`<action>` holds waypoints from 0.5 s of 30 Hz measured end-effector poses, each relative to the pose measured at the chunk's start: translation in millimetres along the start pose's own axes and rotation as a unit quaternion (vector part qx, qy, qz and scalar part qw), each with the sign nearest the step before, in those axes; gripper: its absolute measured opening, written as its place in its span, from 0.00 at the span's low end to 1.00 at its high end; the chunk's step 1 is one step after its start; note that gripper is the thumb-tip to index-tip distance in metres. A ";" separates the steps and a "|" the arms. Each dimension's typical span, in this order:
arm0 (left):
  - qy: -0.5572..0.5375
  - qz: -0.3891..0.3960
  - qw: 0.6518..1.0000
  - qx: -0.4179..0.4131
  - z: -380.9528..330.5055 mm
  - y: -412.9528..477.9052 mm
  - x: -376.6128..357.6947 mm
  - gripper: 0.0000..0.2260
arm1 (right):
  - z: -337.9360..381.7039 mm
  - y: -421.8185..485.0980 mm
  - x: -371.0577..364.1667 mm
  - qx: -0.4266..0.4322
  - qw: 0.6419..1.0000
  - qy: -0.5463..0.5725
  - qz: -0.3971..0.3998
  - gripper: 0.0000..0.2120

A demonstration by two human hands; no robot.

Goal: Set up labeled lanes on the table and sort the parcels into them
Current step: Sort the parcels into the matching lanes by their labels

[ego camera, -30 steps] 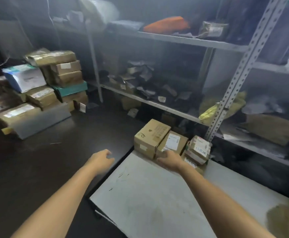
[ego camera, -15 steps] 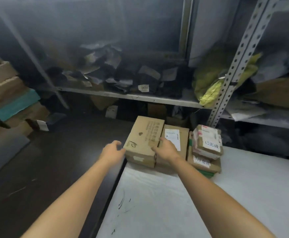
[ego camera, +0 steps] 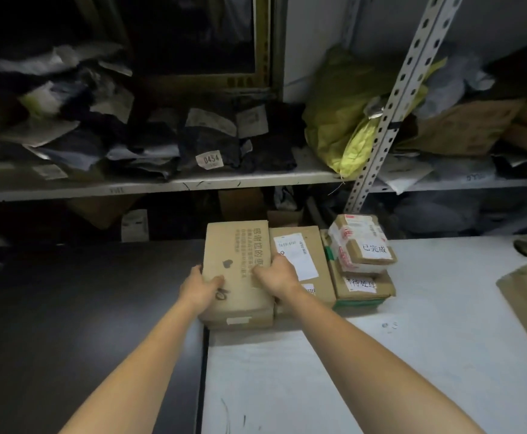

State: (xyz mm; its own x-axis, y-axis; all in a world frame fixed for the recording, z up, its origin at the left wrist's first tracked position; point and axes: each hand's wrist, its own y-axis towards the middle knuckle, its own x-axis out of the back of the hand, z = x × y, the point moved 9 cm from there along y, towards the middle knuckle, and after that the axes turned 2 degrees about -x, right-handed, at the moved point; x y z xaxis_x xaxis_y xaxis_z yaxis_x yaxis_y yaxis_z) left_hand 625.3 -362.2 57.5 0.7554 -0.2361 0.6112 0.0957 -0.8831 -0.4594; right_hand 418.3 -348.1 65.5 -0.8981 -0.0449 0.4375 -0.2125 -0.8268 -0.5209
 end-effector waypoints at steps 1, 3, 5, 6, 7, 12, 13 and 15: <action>-0.013 0.005 1.000 0.002 3.1 1.3 -2.9 0.25 | -1.7 0.7 -1.7 -0.014 1.000 0.009 -0.003 0.21; -0.038 0.012 0.999 0.003 6.4 -0.2 -6.0 0.23 | -5.0 1.8 -5.3 -0.038 0.999 0.025 -0.011 0.23; -0.054 0.020 0.998 0.005 10.8 -4.6 -7.1 0.23 | -10.0 2.8 -9.2 -0.051 0.998 0.035 -0.017 0.23; -0.062 0.025 0.998 0.005 12.7 -7.0 -7.7 0.23 | -12.6 2.2 -9.8 -0.052 0.998 0.036 -0.021 0.22; -0.072 0.026 0.997 0.003 17.4 -8.7 -7.5 0.23 | -14.0 -1.8 -10.9 -0.052 0.998 0.036 -0.027 0.20; -0.107 0.023 0.994 0.002 25.0 -33.7 4.6 0.22 | -12.5 -33.8 -12.5 -0.027 0.997 0.050 -0.048 0.16; -0.110 0.023 0.994 0.002 24.9 -38.0 10.0 0.22 | -8.9 -40.3 -12.2 -0.017 0.997 0.061 -0.051 0.18; -0.109 0.024 0.994 0.003 21.4 -50.3 25.3 0.23 | 4.7 -57.2 -9.5 0.010 0.996 0.080 -0.046 0.19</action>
State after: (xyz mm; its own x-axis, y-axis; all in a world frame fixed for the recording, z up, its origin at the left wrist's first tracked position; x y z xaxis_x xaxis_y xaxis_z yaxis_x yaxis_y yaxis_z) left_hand 653.5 -315.2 82.3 0.8816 -0.1836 0.4348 0.0602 -0.8700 -0.4893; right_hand 440.8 -303.1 94.5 -0.9258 0.1196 0.3586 -0.2894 -0.8347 -0.4686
